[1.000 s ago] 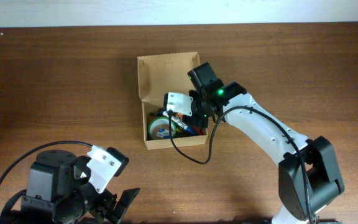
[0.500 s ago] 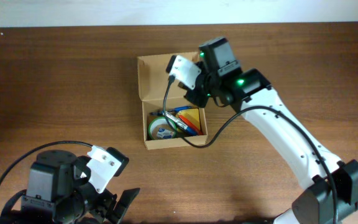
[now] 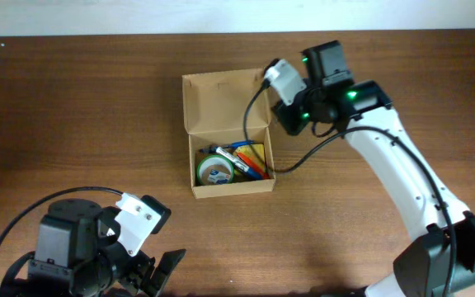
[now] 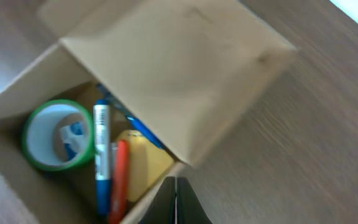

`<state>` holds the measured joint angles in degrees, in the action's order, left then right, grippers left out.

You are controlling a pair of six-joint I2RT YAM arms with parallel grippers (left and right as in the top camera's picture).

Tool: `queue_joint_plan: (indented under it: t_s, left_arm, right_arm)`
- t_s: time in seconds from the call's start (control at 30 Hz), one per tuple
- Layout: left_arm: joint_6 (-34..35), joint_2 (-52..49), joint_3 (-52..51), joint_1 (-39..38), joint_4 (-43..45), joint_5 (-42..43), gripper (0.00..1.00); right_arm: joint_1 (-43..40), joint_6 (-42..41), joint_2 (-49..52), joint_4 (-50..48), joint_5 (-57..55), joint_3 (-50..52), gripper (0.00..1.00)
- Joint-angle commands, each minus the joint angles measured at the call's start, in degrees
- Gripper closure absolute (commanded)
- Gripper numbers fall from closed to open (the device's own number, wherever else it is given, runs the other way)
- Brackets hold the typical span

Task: Pack container

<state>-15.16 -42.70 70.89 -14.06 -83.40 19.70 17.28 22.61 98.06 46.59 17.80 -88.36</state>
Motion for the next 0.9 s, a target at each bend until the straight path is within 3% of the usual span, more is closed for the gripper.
queue_joint_plan:
  t_s: [0.0,0.4,0.6,0.87]
  left_arm:
    - [0.6,0.0,0.6,0.0,-0.1,0.8,0.0]
    - [0.6,0.0,0.6,0.0,1.3,0.9,0.0]
    - [2.1,0.0,0.6,0.0,11.0,10.1,0.0]
    - [2.1,0.0,0.6,0.0,20.9,11.0,0.01]
  right_arm:
    - [-3.2,-4.7,-0.5,0.2,0.0,-0.9,0.96]
    - [-5.7,-5.1,1.7,0.8,2.1,-0.8,0.96]
    - [-5.7,-5.1,2.7,0.8,2.8,-0.8,0.96]
    - [-5.7,-5.1,2.7,0.9,4.7,-0.8,0.96]
